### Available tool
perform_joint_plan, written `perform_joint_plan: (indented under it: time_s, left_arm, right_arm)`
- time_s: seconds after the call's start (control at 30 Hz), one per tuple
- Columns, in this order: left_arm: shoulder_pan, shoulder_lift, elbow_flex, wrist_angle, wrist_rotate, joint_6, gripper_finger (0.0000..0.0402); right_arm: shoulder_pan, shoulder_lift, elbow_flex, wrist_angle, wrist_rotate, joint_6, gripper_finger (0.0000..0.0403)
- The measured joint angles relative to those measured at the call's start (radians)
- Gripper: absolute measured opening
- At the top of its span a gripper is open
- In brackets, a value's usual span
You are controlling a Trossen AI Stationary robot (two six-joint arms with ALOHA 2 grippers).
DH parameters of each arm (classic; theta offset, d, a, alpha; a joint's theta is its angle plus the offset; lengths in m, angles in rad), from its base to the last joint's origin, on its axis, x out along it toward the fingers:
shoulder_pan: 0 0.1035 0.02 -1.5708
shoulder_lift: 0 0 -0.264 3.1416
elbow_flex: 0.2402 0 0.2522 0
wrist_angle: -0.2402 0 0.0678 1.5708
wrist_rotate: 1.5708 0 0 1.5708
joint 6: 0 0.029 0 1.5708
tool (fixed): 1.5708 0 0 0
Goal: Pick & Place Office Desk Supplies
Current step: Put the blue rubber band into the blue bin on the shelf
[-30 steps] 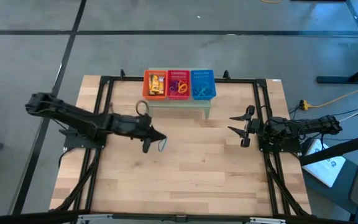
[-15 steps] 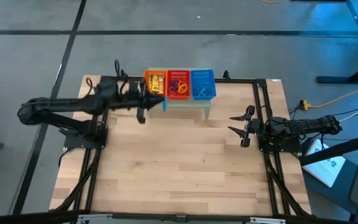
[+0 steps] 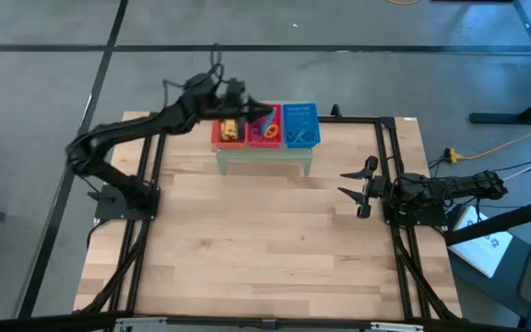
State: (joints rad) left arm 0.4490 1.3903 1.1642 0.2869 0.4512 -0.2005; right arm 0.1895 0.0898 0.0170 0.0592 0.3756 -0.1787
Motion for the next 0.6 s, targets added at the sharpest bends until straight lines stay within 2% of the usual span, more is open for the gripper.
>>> perform_joint_plan:
  time_s: [0.27, 0.43, 0.6]
  left_arm:
    - [0.067, 0.284, 0.219, 0.038, 0.099, -0.026, 0.0001]
    - [0.084, 0.422, 0.346, 0.031, 0.104, -0.038, 0.0001]
    - [0.086, 0.529, 0.424, 0.030, 0.126, -0.062, 0.0002]
  right_arm:
    - [0.000, 0.000, 0.000, 0.000, 0.000, 0.003, 0.0195]
    - [0.000, 0.000, 0.000, 0.000, 0.000, 0.003, 0.0195]
    - [0.000, 0.000, 0.000, 0.000, 0.000, 0.003, 0.0195]
